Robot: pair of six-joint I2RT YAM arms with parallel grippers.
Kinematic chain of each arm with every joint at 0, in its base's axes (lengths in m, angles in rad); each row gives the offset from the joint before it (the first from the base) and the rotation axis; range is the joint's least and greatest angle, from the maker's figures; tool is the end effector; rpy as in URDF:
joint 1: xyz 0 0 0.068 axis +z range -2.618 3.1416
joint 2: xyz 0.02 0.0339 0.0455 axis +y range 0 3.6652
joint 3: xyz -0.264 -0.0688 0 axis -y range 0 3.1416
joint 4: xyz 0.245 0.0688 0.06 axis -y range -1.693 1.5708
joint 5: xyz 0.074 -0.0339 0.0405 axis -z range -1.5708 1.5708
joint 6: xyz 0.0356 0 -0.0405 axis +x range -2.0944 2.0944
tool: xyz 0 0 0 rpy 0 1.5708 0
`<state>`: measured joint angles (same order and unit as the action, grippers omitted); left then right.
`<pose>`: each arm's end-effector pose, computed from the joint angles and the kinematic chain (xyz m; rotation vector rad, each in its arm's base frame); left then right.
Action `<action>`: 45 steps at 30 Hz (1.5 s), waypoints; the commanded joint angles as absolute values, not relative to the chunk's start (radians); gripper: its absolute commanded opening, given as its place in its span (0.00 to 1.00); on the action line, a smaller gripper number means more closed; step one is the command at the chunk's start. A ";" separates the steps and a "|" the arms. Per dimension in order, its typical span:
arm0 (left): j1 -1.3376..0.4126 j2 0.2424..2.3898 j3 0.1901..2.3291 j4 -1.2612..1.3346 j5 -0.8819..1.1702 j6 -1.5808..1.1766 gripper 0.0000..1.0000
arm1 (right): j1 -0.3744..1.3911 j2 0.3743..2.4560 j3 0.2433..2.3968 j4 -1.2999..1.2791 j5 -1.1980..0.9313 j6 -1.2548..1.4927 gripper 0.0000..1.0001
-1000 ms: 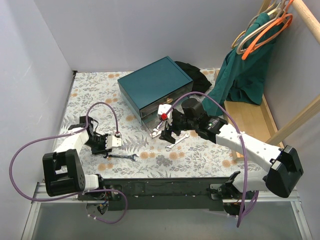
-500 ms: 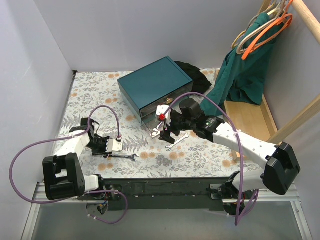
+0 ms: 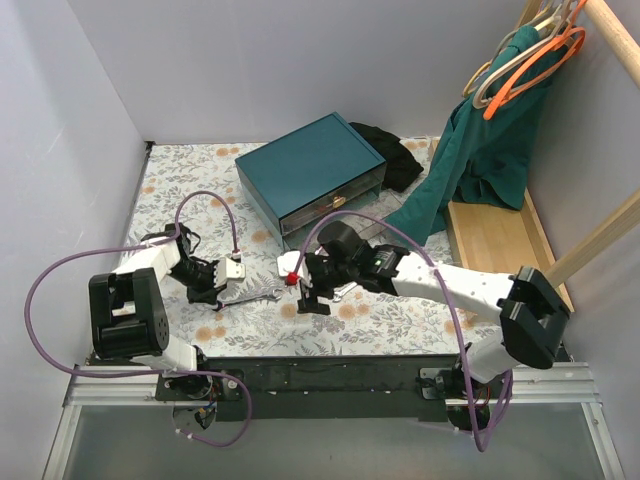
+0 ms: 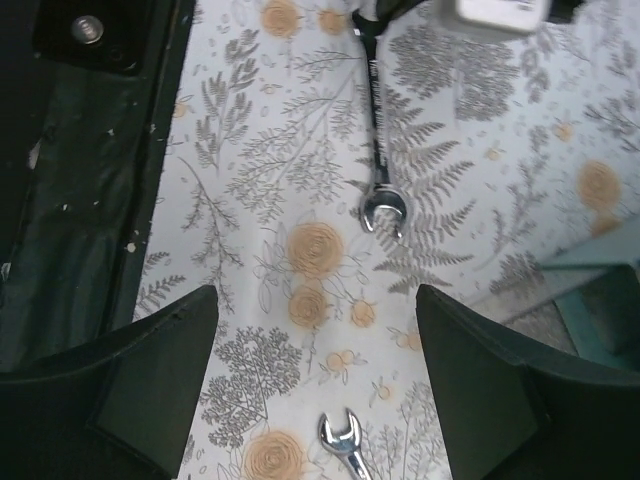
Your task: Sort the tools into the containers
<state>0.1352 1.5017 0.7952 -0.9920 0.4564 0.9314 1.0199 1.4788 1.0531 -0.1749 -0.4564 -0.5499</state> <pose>0.2138 0.0132 0.1584 1.0996 2.7273 -0.6836 0.1599 0.2903 0.2700 -1.7334 1.3567 0.7616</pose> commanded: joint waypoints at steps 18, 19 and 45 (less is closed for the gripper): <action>0.133 1.704 0.813 -1.120 0.583 0.781 0.00 | 1.221 1.822 1.172 0.173 -0.262 -0.815 0.84; 0.133 1.706 0.813 -1.121 0.586 0.778 0.00 | 1.221 1.831 1.177 0.179 -0.258 -0.813 0.84; 0.192 1.671 0.965 -1.236 0.684 0.726 0.06 | 1.235 2.080 1.402 -0.115 -0.460 -0.914 0.01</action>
